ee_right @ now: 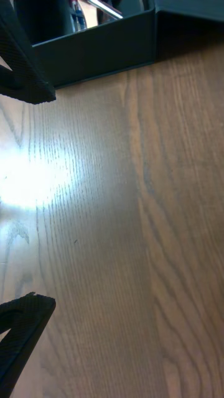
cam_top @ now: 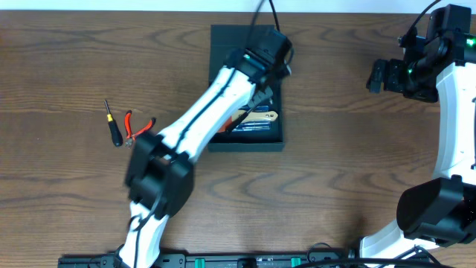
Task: Pack container
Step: 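Return the left gripper to the red pliers and grasp them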
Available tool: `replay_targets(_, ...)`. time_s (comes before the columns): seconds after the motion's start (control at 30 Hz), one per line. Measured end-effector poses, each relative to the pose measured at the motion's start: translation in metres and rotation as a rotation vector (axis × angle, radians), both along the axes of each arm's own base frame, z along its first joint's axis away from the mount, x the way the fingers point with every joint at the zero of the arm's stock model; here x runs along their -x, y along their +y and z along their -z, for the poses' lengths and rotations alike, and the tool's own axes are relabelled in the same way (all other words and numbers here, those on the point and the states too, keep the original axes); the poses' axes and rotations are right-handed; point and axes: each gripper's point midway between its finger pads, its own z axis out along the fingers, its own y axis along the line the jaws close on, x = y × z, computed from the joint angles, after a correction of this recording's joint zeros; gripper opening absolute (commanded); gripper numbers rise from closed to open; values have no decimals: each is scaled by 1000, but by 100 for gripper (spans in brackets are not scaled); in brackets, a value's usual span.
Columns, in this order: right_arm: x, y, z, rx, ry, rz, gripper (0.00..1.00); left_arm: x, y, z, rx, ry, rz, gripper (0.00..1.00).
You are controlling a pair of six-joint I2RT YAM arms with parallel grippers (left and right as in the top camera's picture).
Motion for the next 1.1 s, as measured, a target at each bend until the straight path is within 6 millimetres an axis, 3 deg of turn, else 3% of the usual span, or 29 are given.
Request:
replay_targets(0.13,0,0,0,0,0,0,99,6,39,-84,96,-127,-131,38)
replay_targets(0.23,0,0,0,0,0,0,99,14,89,-135,153,-194,-265,38)
replay_targets(0.33,0,0,0,0,0,0,99,21,145,-149,154,-190,-423,38)
replay_targets(0.43,0,0,0,0,0,0,99,25,201,-131,118,-114,-597,41)
replay_targets(0.53,0,0,0,0,0,0,99,34,249,-91,88,27,-748,46)
replay_targets(0.7,-1,0,0,0,-2,0,99,52,298,-21,114,273,-909,46)
replay_targets(0.87,-2,0,-1,2,-8,0,99,65,318,29,122,450,-931,47)
replay_targets(1.1,-3,-1,-1,3,-12,0,99,57,310,85,134,573,-912,37)
